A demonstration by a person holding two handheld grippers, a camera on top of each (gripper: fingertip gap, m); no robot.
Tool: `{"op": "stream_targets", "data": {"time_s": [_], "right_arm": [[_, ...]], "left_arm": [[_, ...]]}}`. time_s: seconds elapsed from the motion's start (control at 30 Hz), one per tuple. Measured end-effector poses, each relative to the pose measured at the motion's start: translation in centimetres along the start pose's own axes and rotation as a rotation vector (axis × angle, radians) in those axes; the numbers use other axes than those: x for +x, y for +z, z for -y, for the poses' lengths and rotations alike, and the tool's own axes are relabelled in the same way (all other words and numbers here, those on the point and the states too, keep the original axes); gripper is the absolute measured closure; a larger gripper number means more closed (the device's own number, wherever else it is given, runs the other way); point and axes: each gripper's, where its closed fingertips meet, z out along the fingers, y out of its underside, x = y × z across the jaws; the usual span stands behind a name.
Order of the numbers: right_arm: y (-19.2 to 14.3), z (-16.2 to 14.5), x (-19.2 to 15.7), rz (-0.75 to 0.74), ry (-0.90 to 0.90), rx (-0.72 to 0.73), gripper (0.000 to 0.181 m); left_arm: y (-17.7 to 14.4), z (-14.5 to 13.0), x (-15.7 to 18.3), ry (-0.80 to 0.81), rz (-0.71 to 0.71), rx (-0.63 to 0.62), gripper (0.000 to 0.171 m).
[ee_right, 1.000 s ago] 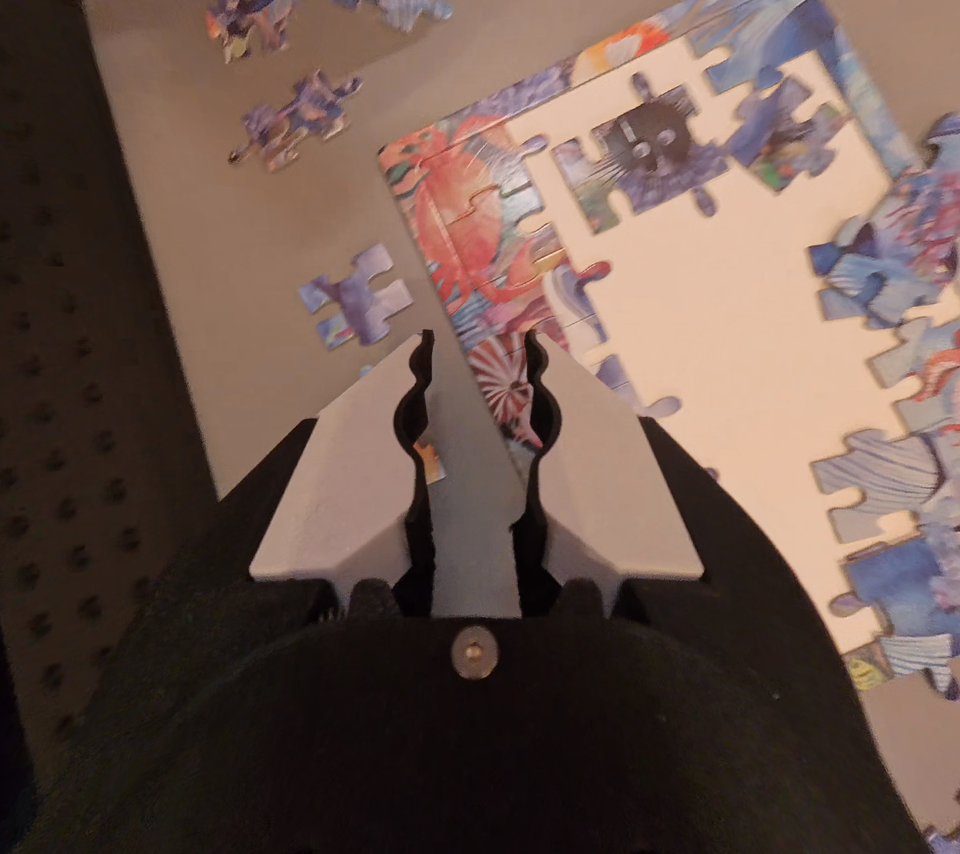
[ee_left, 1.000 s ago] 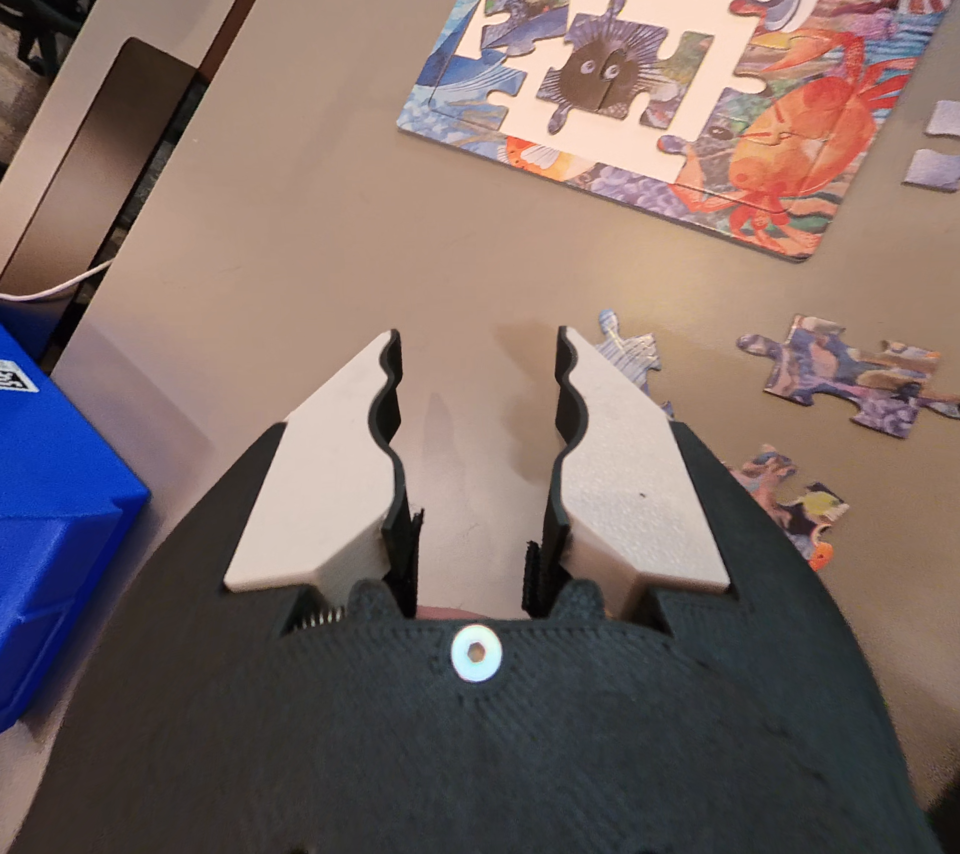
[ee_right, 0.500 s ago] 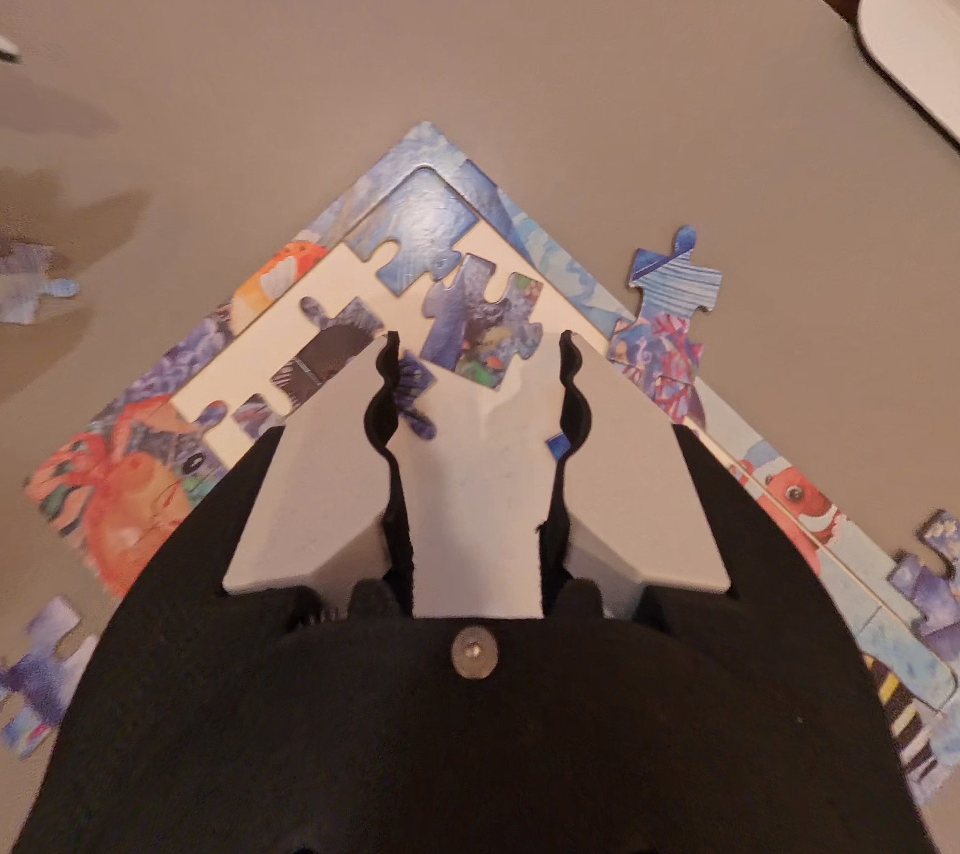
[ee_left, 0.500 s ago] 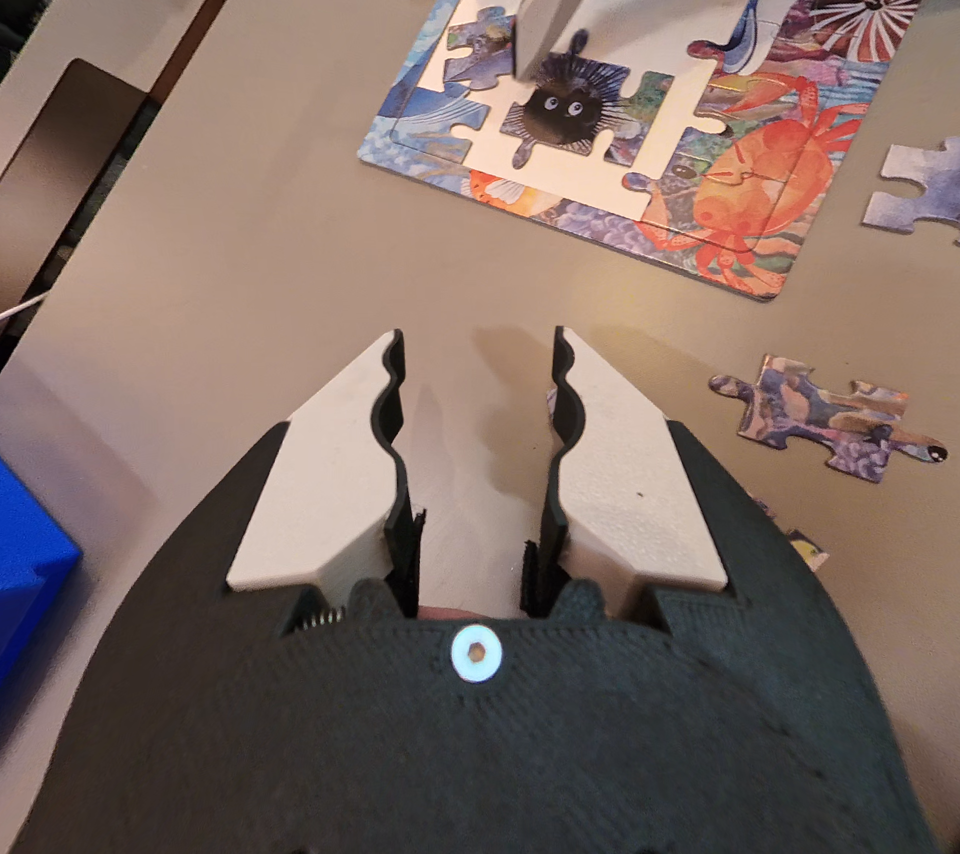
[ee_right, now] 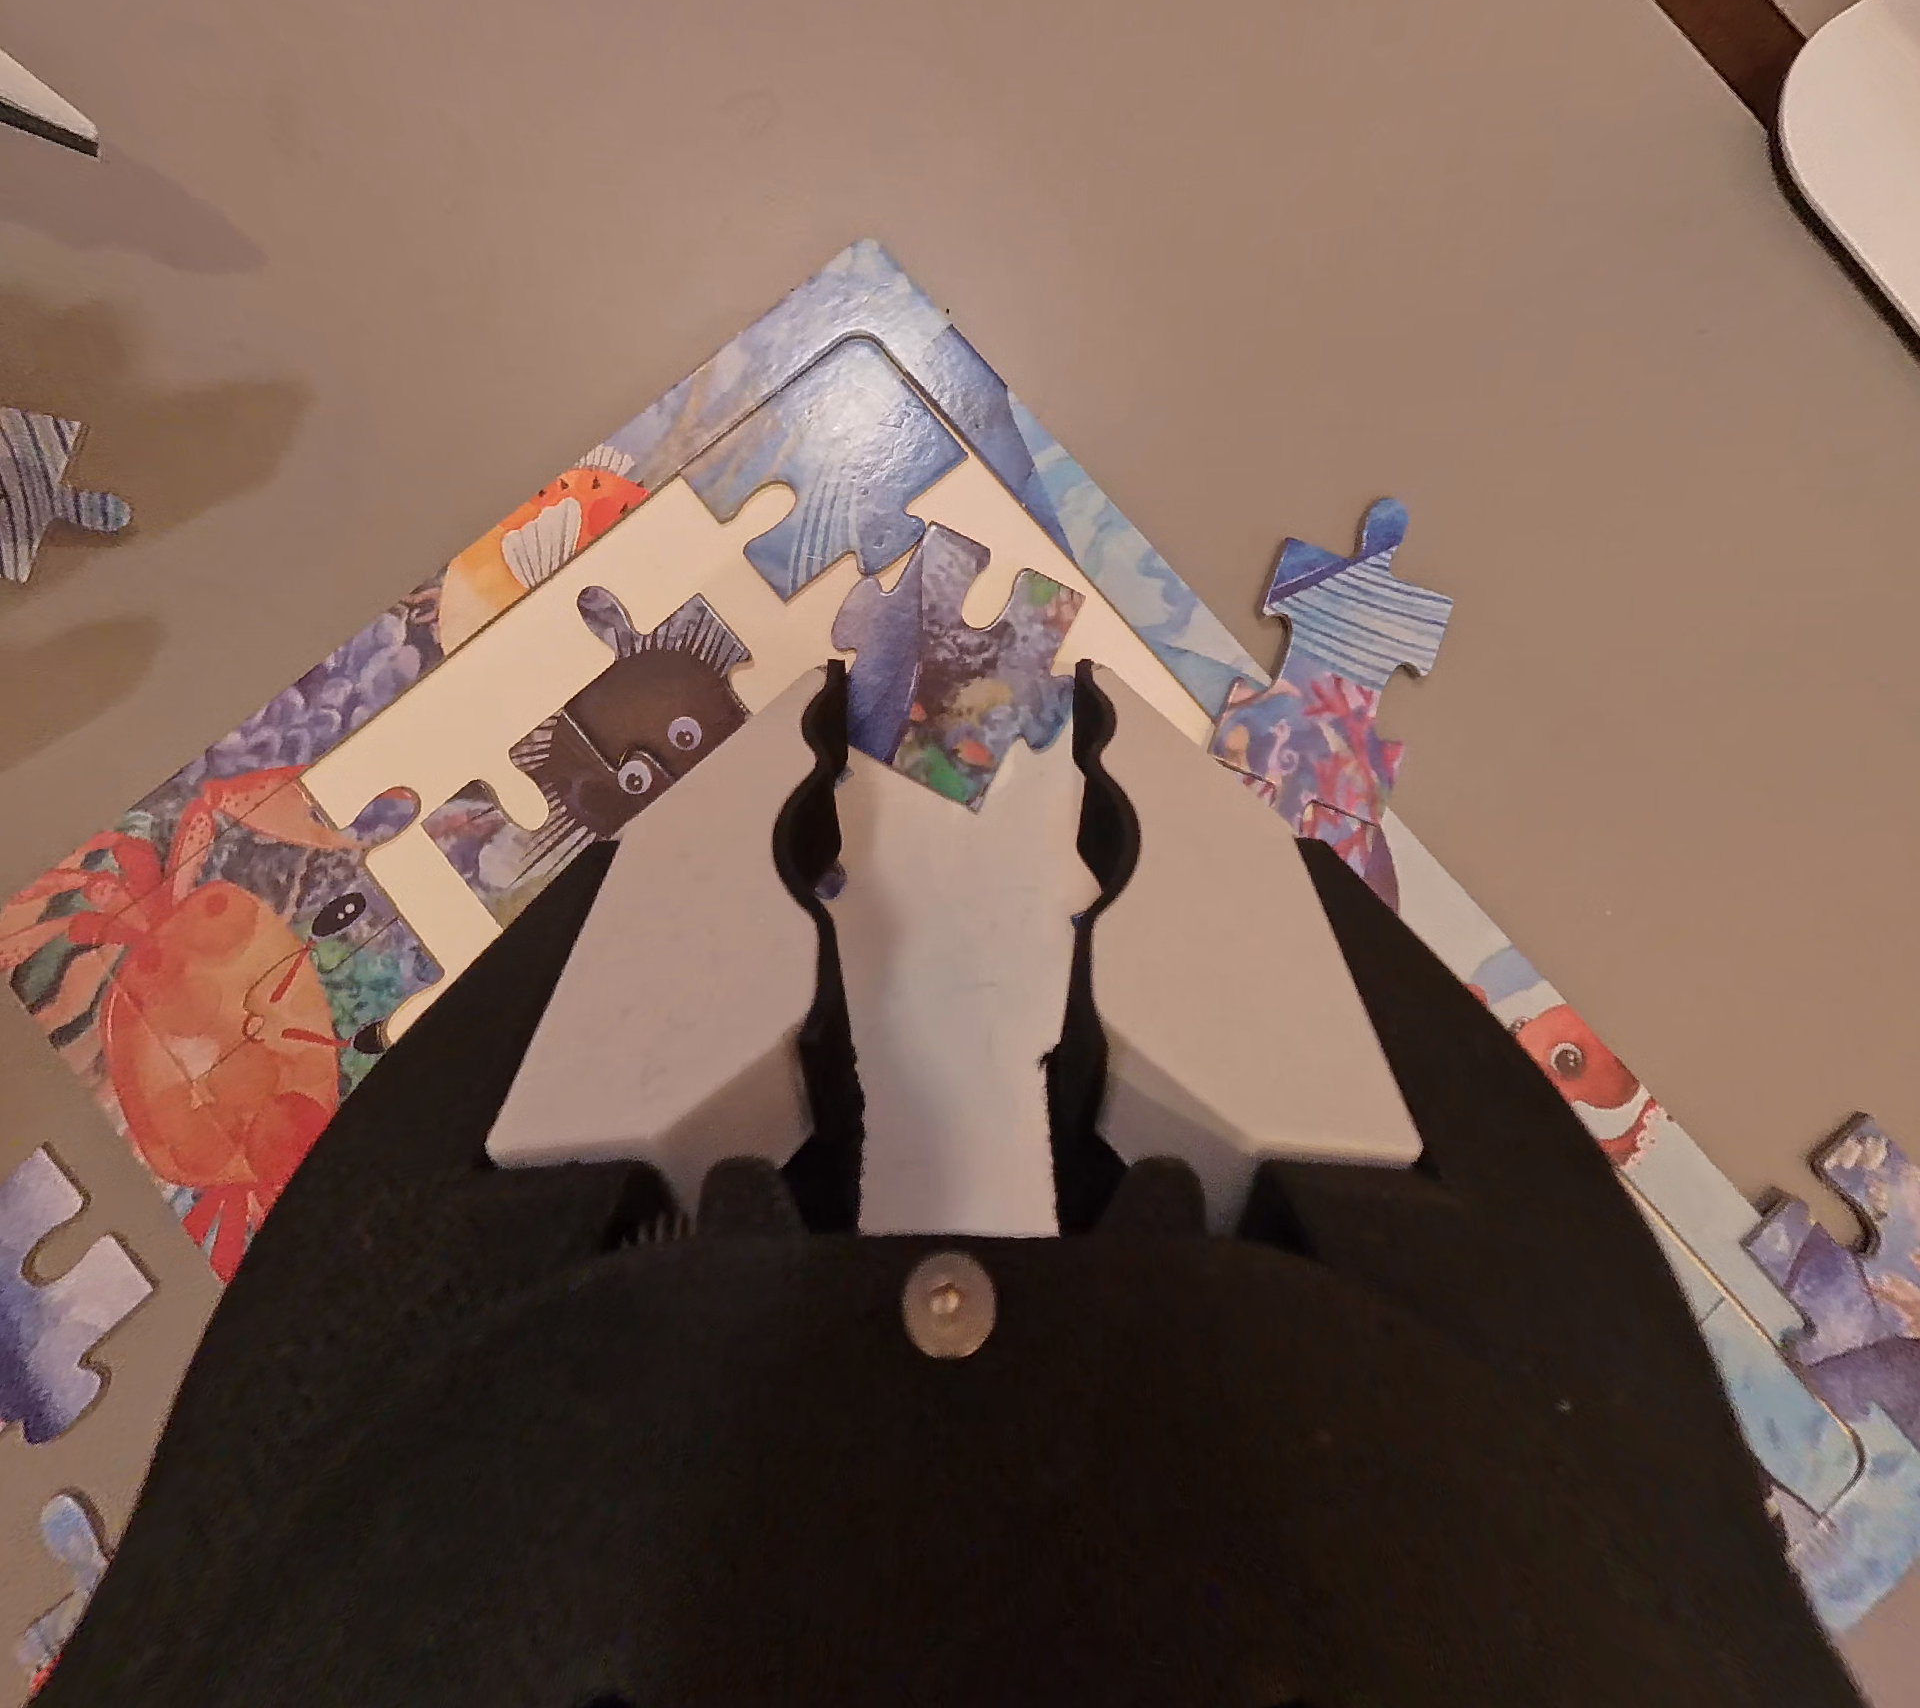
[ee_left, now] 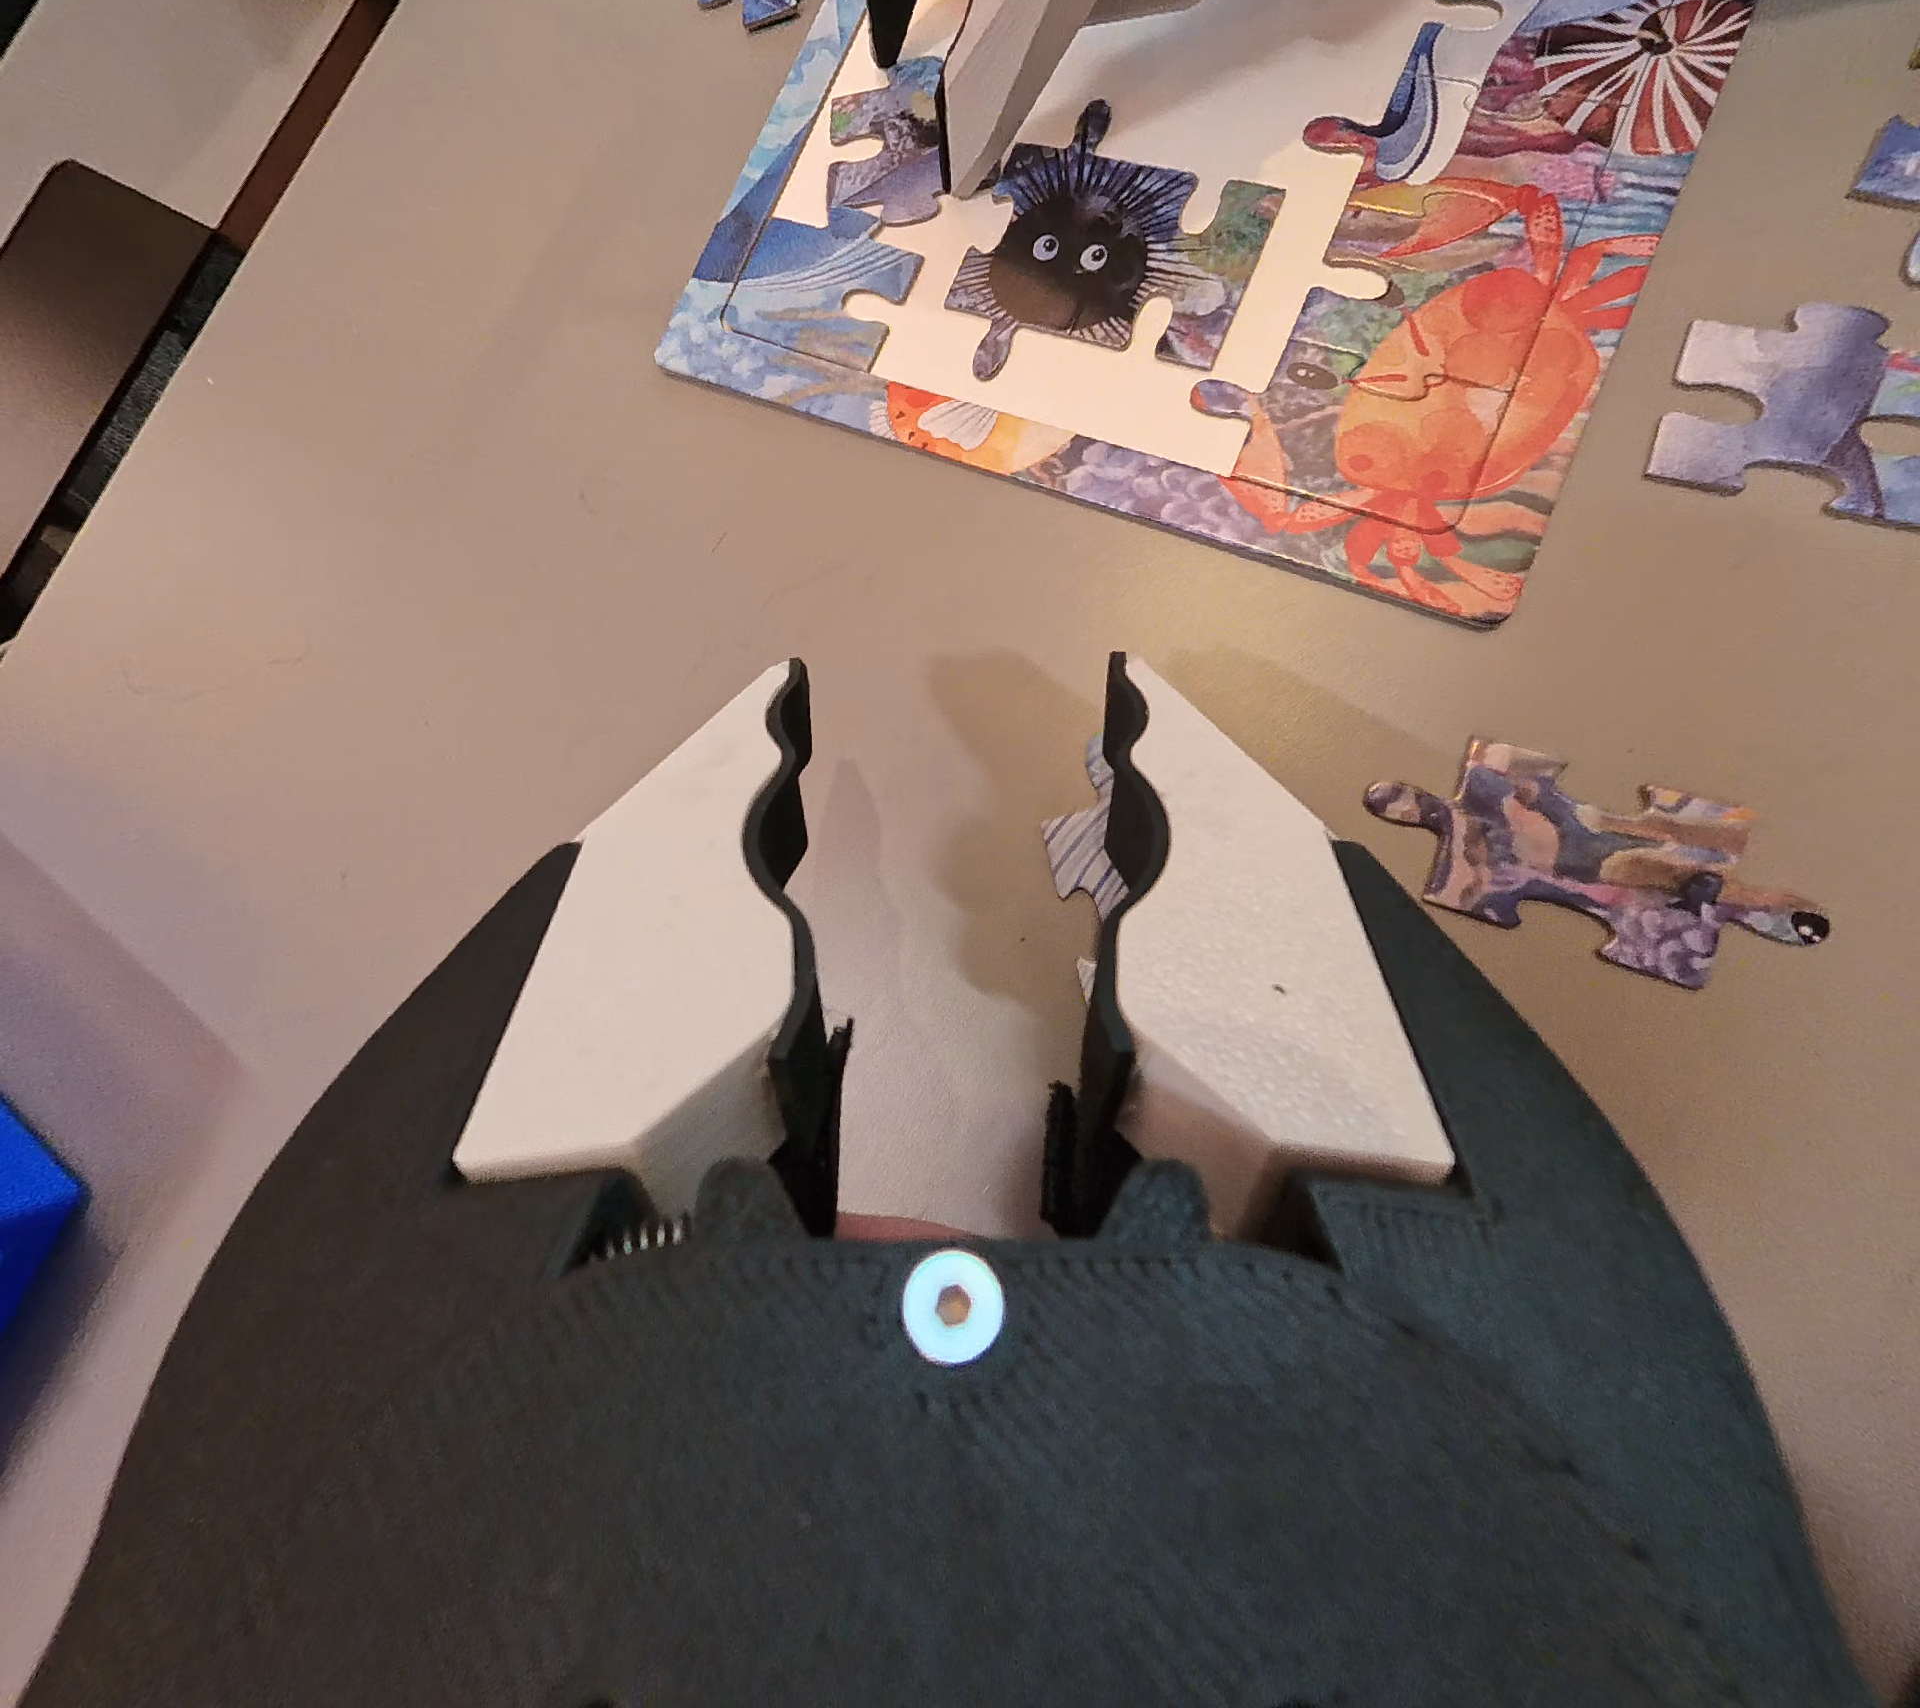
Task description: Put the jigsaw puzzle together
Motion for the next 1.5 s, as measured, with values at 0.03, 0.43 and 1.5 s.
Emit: {"op": "stream_targets", "data": {"time_s": [0.03, 0.43, 1.5], "right_arm": [[-0.1, 0.0, 0.1, -0.004, -0.002, 0.003, 0.140], [-1.3, 0.2, -1.6, 0.066, -0.045, 0.011, 0.142], [-1.4, 0.0, -1.7, 0.053, -0.079, 0.035, 0.156]], "left_arm": [[0.0, 0.0, 0.0, 0.001, 0.000, 0.000, 0.117], [0.7, 0.3, 0.5, 0.005, -0.025, -0.003, 0.116], [9.6, 5.1, -3.9, -0.017, -0.092, -0.016, 0.110]]}}
